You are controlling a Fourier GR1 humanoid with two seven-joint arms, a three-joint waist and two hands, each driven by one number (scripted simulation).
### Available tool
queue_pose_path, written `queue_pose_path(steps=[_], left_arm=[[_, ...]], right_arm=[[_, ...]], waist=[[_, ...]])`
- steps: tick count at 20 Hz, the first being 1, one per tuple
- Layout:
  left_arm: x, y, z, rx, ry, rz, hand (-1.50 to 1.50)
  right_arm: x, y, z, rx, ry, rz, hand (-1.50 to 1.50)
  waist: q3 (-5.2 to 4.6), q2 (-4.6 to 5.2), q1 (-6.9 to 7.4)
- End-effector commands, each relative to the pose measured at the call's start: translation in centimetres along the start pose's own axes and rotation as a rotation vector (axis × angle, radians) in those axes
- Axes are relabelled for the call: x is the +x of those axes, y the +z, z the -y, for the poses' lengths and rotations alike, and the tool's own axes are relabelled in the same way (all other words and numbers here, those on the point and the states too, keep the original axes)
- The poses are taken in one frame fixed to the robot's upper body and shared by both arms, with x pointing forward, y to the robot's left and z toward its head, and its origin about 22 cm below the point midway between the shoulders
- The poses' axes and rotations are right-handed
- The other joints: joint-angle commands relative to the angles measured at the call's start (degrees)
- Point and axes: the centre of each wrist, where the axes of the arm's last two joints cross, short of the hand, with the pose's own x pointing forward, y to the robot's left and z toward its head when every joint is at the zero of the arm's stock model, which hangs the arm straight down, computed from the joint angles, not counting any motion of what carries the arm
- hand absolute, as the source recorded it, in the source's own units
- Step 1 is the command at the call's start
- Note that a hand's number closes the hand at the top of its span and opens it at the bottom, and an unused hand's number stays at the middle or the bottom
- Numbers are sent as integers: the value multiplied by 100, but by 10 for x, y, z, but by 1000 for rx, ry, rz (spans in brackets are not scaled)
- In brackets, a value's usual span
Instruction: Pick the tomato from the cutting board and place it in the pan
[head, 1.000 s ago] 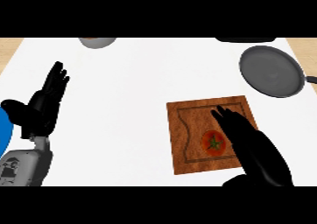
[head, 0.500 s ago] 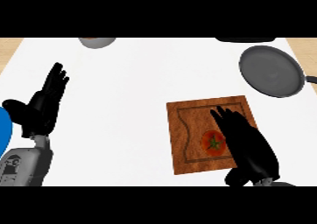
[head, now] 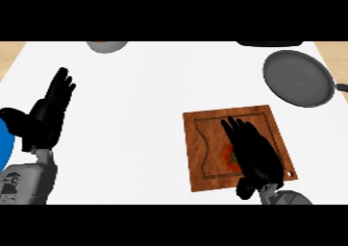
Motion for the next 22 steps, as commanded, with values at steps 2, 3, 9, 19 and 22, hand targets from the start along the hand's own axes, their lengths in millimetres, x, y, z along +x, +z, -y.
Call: queue_pose_path(steps=[2, 3, 9, 19, 22], left_arm=[[3, -6, 1, 16, -12, 22, 0], [6, -1, -12, 1, -6, 6, 0], [6, 8, -3, 5, -13, 14, 0], [-2, -5, -3, -3, -16, 19, 0], [-12, 15, -5, 12, -9, 5, 0]], right_arm=[[4, -11, -1, 14, 36, -26, -150], [6, -18, -5, 41, 58, -33, -150], [-30, -40, -6, 79, 24, -44, -150], [10, -27, -40, 98, 119, 109, 150], [-28, -32, -43, 76, 95, 101, 150]], waist=[[0, 0, -8], [0, 0, 4], [1, 1, 20], [0, 1, -11], [0, -2, 1]])
